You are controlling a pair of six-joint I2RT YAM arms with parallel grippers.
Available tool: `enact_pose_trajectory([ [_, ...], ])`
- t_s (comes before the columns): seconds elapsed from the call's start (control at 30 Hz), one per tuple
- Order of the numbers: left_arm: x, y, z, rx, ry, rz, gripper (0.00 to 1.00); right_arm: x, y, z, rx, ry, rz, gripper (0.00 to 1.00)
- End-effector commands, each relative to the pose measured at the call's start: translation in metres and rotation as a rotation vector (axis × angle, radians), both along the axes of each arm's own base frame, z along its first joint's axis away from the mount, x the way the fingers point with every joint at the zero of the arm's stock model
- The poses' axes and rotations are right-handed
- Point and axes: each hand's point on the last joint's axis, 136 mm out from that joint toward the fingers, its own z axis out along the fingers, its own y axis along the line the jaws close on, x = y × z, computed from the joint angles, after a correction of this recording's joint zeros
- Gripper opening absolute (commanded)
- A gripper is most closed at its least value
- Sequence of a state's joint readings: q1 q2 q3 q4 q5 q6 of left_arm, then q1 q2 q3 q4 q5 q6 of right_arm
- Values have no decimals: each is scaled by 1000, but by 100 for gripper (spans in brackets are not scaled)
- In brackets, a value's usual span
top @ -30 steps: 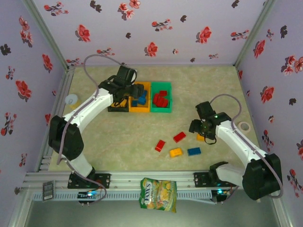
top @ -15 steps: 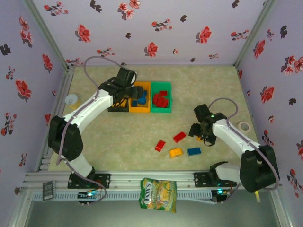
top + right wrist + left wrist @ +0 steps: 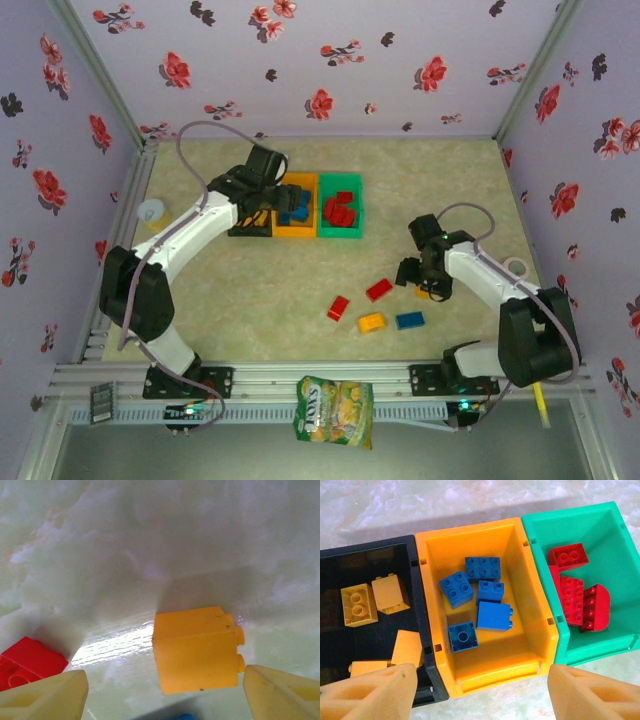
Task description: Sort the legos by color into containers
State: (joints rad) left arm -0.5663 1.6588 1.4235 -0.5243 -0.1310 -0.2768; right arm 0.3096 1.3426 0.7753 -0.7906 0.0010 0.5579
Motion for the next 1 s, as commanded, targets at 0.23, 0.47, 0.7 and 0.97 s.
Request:
enact_pose_trajectory([
  [0.23, 0, 6, 13, 2, -39, 5, 70, 2, 14, 14, 76, -4, 57, 75],
  [0.47, 1, 6, 13, 2, -40, 4, 70, 2, -4, 17, -21, -9, 12, 78],
  [0.7, -1, 7, 15, 7, -41, -1, 70, 4, -10, 11, -53, 7, -4, 78],
  [0.97, -3, 9, 15, 11, -42, -1, 69, 11, -2, 0, -12, 17, 7, 73],
])
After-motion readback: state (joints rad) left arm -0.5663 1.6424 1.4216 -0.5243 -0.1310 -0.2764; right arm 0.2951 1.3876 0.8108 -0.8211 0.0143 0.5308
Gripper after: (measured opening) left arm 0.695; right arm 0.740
